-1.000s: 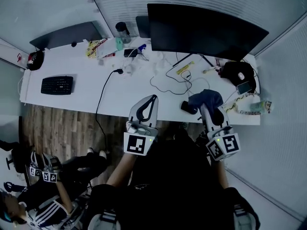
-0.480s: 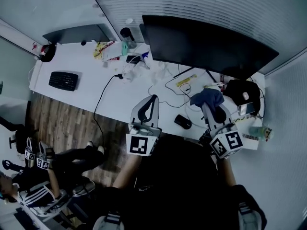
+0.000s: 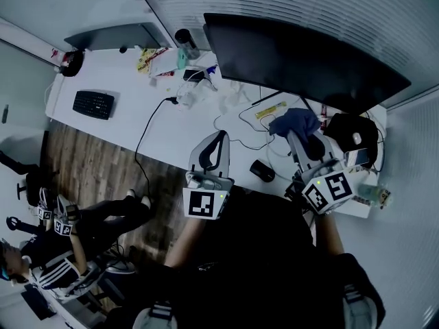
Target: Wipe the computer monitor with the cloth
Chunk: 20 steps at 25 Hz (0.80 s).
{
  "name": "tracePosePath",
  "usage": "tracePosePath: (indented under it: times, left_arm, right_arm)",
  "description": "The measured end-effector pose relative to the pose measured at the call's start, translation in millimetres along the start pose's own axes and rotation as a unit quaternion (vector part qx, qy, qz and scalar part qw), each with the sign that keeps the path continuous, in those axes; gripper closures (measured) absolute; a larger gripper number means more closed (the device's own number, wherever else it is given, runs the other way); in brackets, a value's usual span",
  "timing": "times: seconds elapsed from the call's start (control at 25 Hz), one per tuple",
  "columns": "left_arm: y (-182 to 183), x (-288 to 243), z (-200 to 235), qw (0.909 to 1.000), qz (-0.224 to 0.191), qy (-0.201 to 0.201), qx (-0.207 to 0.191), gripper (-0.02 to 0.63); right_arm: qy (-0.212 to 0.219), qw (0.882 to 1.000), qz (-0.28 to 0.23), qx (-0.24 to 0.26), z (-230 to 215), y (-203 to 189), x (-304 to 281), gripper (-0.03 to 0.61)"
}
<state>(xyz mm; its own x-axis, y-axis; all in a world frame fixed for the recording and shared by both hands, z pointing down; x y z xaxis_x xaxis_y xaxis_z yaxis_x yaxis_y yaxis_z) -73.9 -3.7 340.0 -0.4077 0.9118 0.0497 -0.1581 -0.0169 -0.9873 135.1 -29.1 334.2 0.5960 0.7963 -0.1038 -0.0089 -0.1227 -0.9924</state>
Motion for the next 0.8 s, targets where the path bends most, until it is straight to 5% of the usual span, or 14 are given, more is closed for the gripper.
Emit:
tracePosePath:
  times: [0.8]
  left_arm:
    - [-13.3,-55.5,110.2,0.9926,0.011,-0.106,0.058,0.606]
  right_arm:
    - [-0.048,0.996,0.046,0.061,47.2,42.5,-143.4,0.509]
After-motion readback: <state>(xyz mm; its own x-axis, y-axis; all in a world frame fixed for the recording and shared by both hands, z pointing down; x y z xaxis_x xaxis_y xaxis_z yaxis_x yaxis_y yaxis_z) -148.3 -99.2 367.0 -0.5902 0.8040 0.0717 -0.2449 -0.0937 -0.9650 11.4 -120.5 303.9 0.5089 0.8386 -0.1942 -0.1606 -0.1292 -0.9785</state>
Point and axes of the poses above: the fingertips, and each gripper's own axes: x backward along the fingers, z to its left, y out of its top, the point moved 5 cm from there along x, backward along the fingers, and after that the axes turned 10 degrees about x, right-handed, at the moved point
